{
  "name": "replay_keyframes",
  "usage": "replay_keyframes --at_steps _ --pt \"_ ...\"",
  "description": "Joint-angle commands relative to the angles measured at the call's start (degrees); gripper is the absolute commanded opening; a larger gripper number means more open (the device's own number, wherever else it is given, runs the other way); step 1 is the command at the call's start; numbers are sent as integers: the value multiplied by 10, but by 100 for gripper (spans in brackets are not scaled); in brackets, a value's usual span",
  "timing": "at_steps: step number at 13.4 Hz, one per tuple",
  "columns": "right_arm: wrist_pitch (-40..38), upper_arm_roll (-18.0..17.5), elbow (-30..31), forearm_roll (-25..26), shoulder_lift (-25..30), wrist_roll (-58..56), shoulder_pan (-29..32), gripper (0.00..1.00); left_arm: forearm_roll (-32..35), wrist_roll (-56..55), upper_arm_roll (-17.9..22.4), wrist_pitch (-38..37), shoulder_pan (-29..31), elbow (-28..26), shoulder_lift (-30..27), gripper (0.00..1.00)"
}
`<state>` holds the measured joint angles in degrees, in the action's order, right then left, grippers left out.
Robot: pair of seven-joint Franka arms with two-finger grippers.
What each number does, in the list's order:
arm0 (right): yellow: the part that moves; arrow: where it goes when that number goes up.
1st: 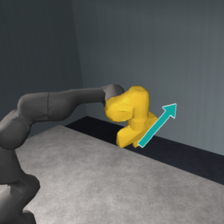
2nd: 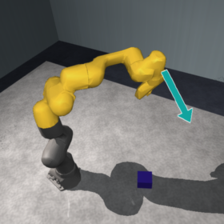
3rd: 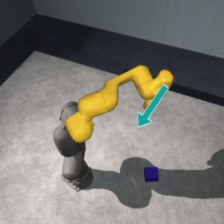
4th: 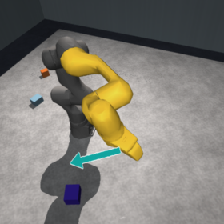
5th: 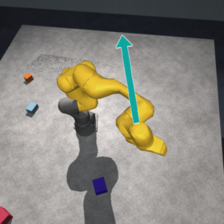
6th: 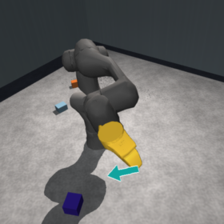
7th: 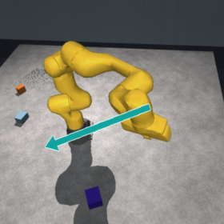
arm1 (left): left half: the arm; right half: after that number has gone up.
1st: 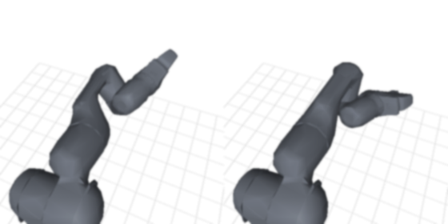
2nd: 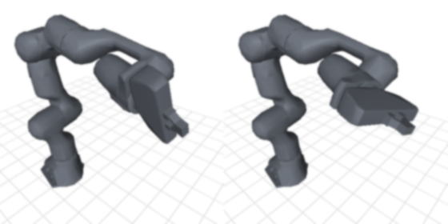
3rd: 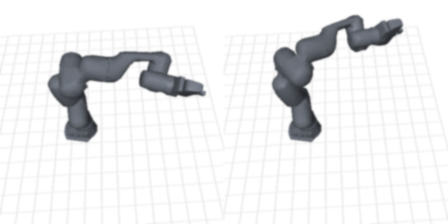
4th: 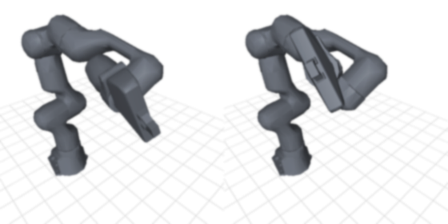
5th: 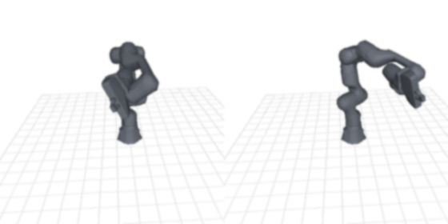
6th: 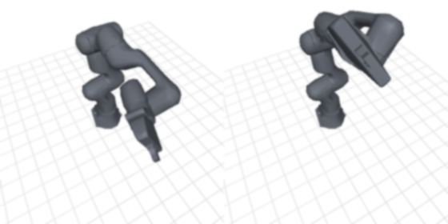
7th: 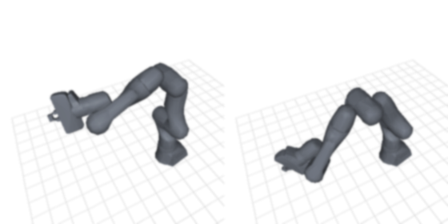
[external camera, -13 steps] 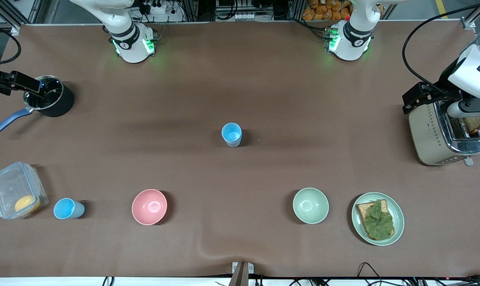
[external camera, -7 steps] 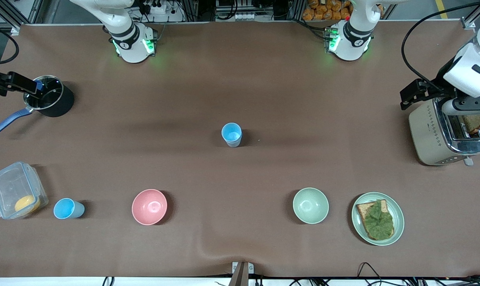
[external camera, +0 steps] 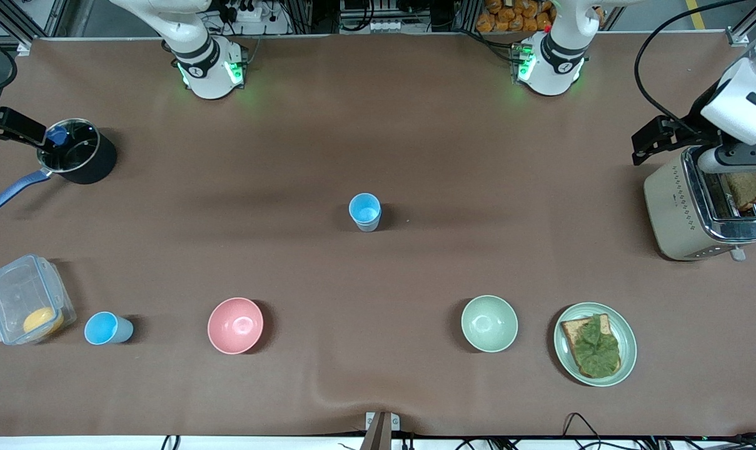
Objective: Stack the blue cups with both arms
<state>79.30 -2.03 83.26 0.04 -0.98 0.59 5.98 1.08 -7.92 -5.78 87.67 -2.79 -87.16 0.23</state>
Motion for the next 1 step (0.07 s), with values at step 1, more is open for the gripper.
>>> replay_keyframes --at_steps 1 --pt "-6 -12 -15 7 -8 -2 4 100 -13 9 1 -18 5 -6 -12 100"
